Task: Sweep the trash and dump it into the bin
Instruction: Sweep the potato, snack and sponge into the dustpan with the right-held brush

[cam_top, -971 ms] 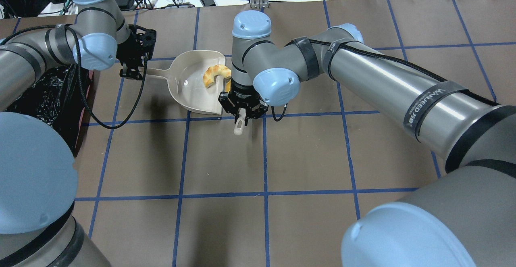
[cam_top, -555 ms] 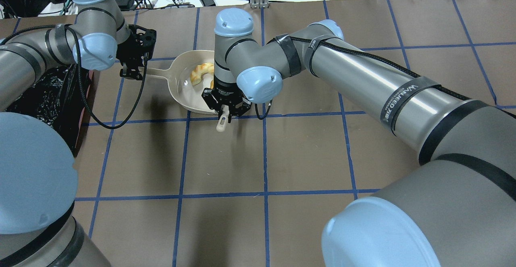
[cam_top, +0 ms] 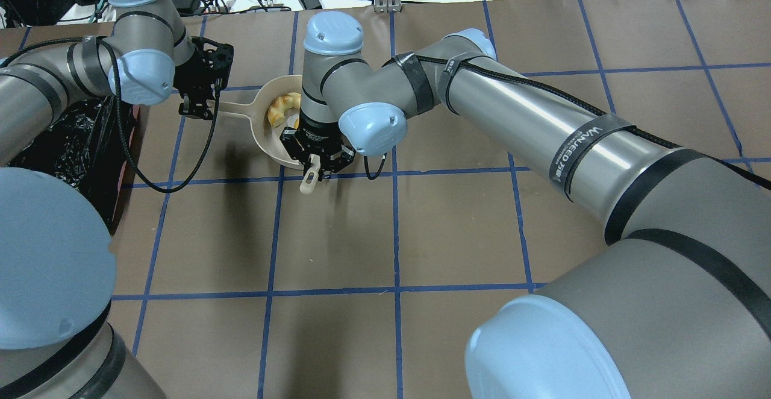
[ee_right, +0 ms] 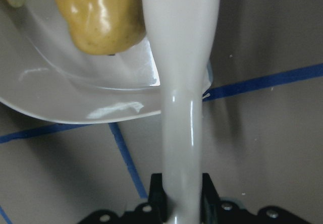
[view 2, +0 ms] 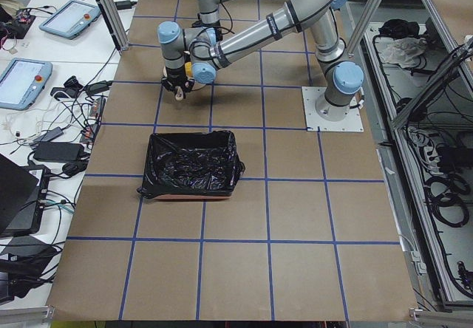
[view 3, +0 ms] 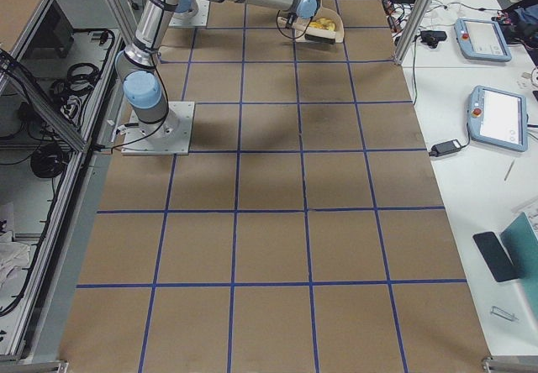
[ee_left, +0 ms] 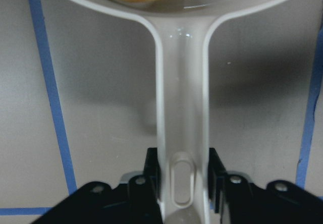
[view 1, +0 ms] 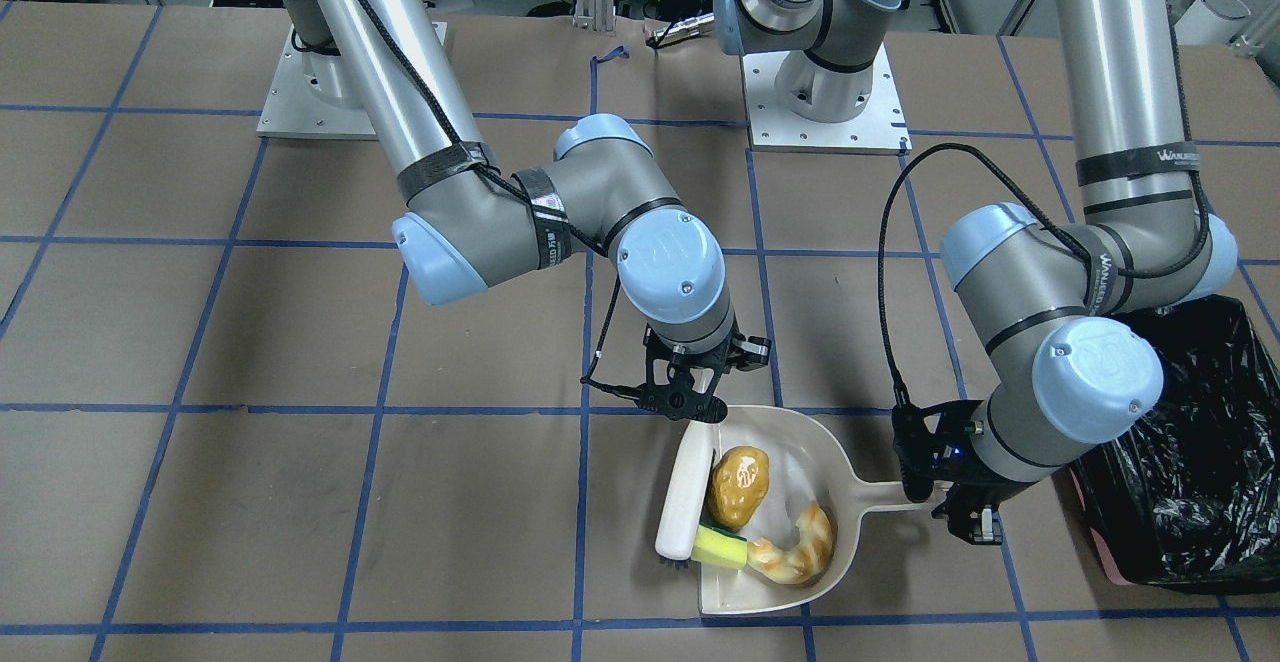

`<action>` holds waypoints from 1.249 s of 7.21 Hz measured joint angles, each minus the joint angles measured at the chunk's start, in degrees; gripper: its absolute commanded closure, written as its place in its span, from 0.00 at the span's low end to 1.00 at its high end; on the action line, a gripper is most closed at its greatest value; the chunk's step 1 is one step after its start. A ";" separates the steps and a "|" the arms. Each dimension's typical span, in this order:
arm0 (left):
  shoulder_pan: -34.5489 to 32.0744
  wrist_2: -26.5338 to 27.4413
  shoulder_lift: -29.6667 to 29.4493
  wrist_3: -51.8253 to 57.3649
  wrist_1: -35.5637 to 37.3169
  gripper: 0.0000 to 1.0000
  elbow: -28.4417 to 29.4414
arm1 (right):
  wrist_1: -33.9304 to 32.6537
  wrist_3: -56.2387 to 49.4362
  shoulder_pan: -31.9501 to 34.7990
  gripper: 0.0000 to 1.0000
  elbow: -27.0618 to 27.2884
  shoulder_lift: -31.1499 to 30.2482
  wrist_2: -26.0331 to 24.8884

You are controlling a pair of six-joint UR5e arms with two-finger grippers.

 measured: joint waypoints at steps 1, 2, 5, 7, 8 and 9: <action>0.00 0.00 0.03 0.02 0.00 0.87 0.00 | -1.26 1.05 0.52 1.00 -0.05 0.16 1.34; 0.00 0.00 0.05 0.05 0.00 0.87 0.00 | -1.90 1.61 0.97 1.00 -0.20 0.36 2.39; 0.00 0.00 0.14 0.09 0.00 0.87 0.00 | -1.95 3.27 1.38 1.00 -1.68 -0.30 3.42; 0.00 0.00 0.12 0.09 0.00 0.87 0.00 | -1.69 5.49 1.45 1.00 -1.84 -2.00 4.85; 0.00 0.00 0.12 0.09 0.00 0.87 0.00 | -1.65 6.86 1.49 1.00 -1.87 -3.01 5.67; 0.00 -0.01 0.10 0.09 0.02 0.87 0.00 | -1.64 8.43 1.51 1.00 -1.90 -4.18 6.85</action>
